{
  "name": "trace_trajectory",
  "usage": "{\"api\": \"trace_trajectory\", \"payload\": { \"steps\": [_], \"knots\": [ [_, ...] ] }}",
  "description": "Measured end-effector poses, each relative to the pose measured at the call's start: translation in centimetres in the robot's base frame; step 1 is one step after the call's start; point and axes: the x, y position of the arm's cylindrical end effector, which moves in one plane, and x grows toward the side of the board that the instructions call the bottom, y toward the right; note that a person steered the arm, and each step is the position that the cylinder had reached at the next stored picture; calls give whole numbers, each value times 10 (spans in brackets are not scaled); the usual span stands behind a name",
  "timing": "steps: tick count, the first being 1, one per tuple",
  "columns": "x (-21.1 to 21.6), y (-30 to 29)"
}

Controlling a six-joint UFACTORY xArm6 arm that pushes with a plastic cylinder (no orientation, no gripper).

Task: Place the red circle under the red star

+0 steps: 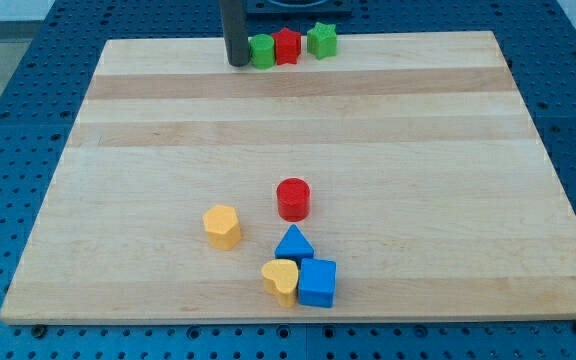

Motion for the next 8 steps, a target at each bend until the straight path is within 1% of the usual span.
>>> {"api": "trace_trajectory", "payload": {
  "steps": [1, 2, 3, 4, 5, 6, 7, 8],
  "knots": [
    [45, 8],
    [90, 88],
    [155, 162],
    [232, 186],
    [277, 178],
    [277, 129],
    [251, 83],
    [211, 61]
  ]
}}
